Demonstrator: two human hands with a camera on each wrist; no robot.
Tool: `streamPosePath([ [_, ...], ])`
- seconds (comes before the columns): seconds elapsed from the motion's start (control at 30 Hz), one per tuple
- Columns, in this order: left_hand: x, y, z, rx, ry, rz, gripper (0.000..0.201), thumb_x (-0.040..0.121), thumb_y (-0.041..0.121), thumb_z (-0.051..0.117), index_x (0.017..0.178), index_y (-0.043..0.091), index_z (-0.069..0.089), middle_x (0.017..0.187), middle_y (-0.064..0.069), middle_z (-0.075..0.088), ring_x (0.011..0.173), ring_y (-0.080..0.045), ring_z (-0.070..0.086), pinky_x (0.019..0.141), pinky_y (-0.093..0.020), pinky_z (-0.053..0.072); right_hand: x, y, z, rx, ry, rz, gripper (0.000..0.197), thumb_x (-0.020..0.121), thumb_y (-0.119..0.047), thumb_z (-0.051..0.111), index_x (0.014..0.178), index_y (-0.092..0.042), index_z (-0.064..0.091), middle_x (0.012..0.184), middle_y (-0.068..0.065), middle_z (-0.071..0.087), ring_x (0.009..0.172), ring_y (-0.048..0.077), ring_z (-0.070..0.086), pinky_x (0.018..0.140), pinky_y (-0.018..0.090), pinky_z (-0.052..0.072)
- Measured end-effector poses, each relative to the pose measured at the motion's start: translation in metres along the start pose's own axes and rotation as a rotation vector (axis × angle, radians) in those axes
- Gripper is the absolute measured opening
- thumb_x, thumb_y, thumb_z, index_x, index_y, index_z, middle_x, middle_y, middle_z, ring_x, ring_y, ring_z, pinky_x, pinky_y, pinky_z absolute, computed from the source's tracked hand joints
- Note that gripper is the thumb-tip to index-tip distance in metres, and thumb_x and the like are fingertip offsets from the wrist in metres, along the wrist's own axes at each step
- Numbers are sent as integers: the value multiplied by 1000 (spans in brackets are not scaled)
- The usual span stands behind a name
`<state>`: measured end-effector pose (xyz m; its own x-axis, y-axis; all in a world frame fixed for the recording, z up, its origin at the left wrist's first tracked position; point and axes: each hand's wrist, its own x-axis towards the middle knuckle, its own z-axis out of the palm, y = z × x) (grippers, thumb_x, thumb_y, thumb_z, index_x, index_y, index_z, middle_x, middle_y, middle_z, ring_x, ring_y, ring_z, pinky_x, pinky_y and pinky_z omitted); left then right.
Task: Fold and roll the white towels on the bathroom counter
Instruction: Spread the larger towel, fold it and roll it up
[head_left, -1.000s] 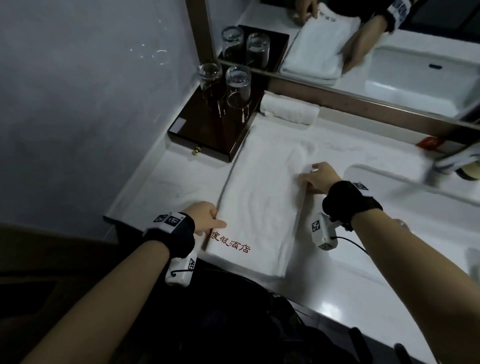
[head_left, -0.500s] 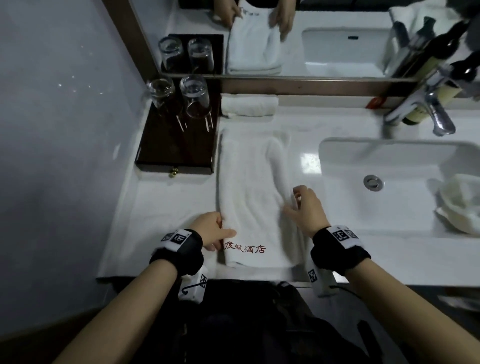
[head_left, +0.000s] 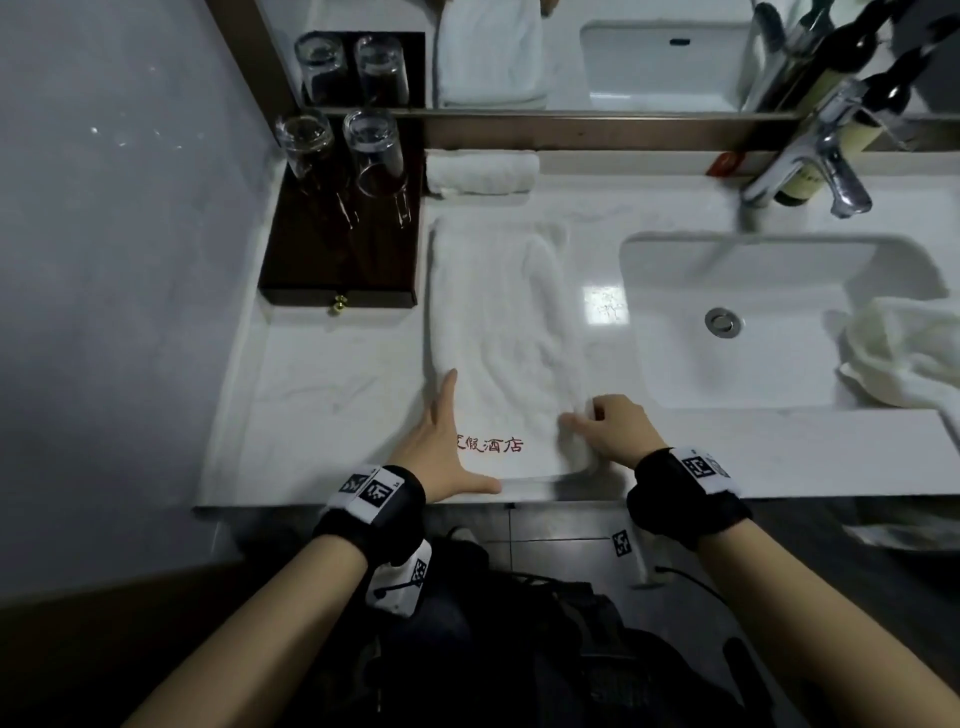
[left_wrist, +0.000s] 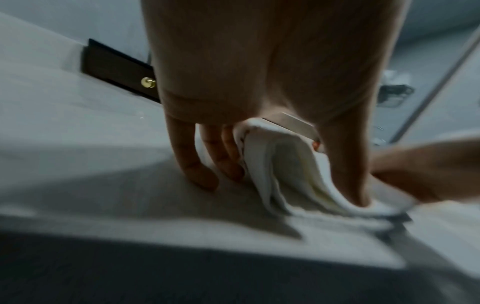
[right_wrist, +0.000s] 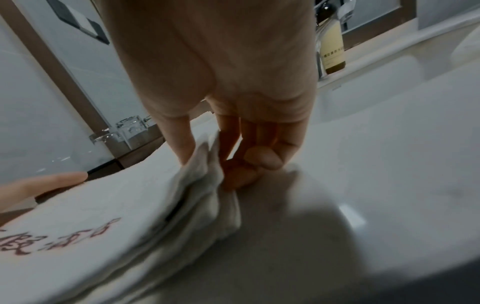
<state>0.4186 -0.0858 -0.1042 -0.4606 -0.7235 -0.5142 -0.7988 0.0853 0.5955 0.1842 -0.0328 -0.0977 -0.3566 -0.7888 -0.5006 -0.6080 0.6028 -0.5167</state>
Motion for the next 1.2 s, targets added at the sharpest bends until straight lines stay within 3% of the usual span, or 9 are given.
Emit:
streamPosePath([
  [0.1,-9,4,22,67,161,14,130,56,35,83,143,35,-14,148,-5,15,128,-33,40,98,-47,44,-8,2,-2,148,16,-6,46,88,-33,61,59,-17,30,59,-1,35,55,15,36,50,29,26],
  [0.37,-22,5,41,-42,484,-60,84,77,36,69,143,24,19,141,-9,39,114,-34,52,83,-44,49,-24,-5,-2,947,-244,146,20,91,-14,59,77,-8,46,66,6,40,49,15,48,46,23,48],
  [0.5,-22,4,34,-45,567,-64,55,86,23,54,136,30,29,133,-2,49,105,-32,58,78,-42,49,-27,-8,-9,932,-291,117,18,93,-13,55,77,-5,52,53,5,51,44,16,55,45,22,48],
  [0.6,-20,-2,28,-8,602,-121,34,90,30,49,122,30,38,118,-2,61,94,-33,61,69,-35,43,-26,-4,-8,826,-220,87,16,90,-11,57,76,-5,50,64,7,46,50,17,54,46,25,53],
  [0.73,-20,-6,27,138,567,-156,22,91,34,47,108,23,40,106,-5,62,82,-33,60,61,-34,38,-25,4,-2,559,-86,41,13,88,-10,59,86,1,54,81,20,56,75,42,64,70,56,57],
  [0.83,-22,-6,31,80,547,-235,19,92,33,45,105,21,40,105,-5,63,84,-33,60,63,-34,39,-27,9,6,509,-91,46,21,86,-13,61,90,6,54,90,25,58,93,49,62,81,63,50],
  [0.93,-28,-10,36,24,505,-302,24,85,18,52,105,21,38,99,-5,66,83,-33,63,66,-34,45,-32,16,12,428,-141,34,23,82,-19,66,81,-5,48,88,20,57,91,43,63,82,61,51],
  [1.03,-35,-15,38,-131,452,-316,26,82,8,49,103,18,39,84,-5,69,59,-26,67,60,-33,53,-35,22,10,182,-180,-19,33,80,-32,70,77,-12,44,84,9,60,85,34,63,77,47,53],
  [1.2,-41,-15,19,-347,63,-326,43,77,23,74,106,15,43,93,0,67,60,-13,66,37,-18,41,-31,20,1,-62,-81,-103,63,76,-51,69,114,-8,44,106,9,61,95,29,60,74,32,46],
])
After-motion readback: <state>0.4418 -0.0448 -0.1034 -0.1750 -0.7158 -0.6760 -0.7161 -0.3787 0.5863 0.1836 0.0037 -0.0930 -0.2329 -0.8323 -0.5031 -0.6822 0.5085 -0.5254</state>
